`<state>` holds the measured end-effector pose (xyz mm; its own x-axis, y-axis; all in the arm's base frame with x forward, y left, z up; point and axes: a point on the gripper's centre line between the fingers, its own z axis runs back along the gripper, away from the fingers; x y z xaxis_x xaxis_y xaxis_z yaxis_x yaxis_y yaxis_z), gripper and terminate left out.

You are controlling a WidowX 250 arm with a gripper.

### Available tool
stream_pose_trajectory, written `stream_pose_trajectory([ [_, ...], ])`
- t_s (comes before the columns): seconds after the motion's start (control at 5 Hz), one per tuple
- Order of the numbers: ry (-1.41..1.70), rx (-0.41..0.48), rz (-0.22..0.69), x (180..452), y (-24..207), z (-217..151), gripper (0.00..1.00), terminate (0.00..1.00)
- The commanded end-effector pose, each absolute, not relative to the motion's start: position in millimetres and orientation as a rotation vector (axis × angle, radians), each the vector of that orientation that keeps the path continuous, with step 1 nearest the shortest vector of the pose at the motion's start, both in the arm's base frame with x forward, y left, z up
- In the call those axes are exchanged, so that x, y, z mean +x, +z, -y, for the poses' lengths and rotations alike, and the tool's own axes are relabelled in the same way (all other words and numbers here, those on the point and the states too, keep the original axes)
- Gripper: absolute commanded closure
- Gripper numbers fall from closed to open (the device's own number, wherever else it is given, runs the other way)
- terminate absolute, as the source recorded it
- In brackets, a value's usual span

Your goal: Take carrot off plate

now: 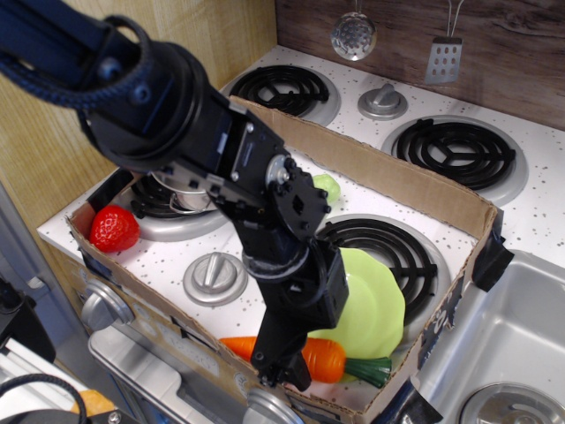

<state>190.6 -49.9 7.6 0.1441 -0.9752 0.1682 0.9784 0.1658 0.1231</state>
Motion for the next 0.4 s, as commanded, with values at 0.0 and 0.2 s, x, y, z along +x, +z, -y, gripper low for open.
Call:
stream_pose_trajectory([
  [0.0,-1.402,-0.016,0.248,199.5,-3.0,45.2,0.0,0.0],
  [0.2,-1.372,0.036,0.251,196.7,1.4,47.2,1.0,0.0],
])
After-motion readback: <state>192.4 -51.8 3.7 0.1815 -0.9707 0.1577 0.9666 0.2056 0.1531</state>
